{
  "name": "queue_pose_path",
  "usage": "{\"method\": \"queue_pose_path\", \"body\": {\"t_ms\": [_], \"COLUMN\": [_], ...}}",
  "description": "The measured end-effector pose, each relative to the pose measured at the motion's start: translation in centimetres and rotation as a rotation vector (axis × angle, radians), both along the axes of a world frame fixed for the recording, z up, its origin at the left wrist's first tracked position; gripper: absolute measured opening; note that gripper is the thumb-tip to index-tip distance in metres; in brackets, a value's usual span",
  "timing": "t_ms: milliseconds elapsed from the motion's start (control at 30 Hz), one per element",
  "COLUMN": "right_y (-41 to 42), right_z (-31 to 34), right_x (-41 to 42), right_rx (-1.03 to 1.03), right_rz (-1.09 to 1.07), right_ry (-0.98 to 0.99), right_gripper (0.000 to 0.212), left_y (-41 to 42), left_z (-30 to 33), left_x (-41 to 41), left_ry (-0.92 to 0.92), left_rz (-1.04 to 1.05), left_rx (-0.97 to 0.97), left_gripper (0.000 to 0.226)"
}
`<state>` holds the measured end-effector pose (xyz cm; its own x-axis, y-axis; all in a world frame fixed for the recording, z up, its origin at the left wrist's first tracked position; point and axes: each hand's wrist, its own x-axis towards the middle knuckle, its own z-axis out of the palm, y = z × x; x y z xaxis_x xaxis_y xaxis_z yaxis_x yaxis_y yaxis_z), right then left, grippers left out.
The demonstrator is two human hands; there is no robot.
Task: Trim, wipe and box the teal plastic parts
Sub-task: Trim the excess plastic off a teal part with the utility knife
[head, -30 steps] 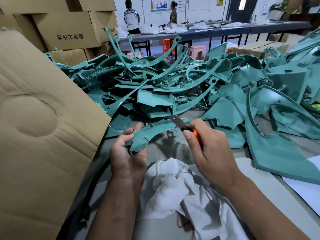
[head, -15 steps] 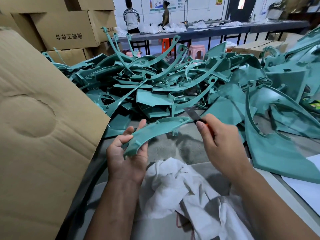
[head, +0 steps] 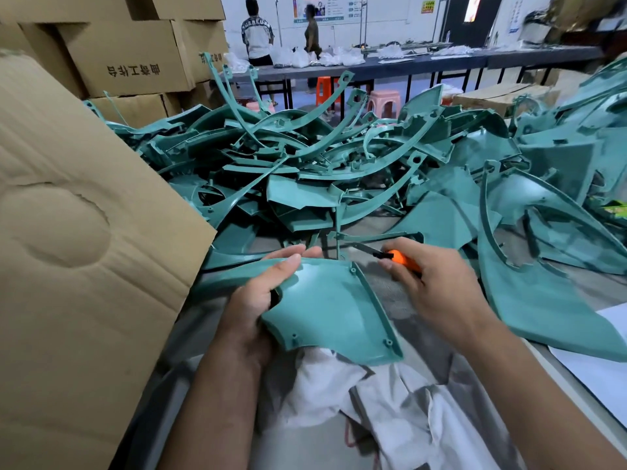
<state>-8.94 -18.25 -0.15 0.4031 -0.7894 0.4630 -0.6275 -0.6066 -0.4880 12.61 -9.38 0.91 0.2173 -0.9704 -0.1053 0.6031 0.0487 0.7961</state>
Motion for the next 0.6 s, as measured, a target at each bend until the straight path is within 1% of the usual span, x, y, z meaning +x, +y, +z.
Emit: {"method": "queue_pose_path", "body": {"t_ms": [67,133,200,433,533,600], "right_y": [0.0,0.1,0.4,0.8,0.9,1.1], "right_z": [-0.3,-0.3,-0.2,0.0,0.3,0.5], "right_x": [0.1,0.3,0.5,1.0,1.0,1.0], "right_rx": [0.038,0.057,0.052,0.026,0.033,-0.007], "right_rz": [0.031,0.045,0.059,0.091,0.092,0.087], "right_ry": [-0.024,-0.056,-0.078,-0.113,-0.157,-0.162], "right_gripper": [0.035,0.046,0.051,0.05,0.047,0.047], "left_y": [0.1,0.2,0.3,0.7,0.9,0.9], "left_z": [0.0,0.1,0.2,0.3,0.0,-0.3], "left_x": [0.4,0.5,0.5,0.2,0.1,0.0], "left_ry": [0.035,0.037,0.035,0.069,0.092,0.104], "left_rz": [-0.041,-0.056,-0.068,-0.072,-0.076,-0.069], "left_rx": [0.003,0.003,-0.011,-0.06,-0.092,-0.1], "left_gripper": [0.032,0.03,0.03,0.023,0.026,0.028]}}
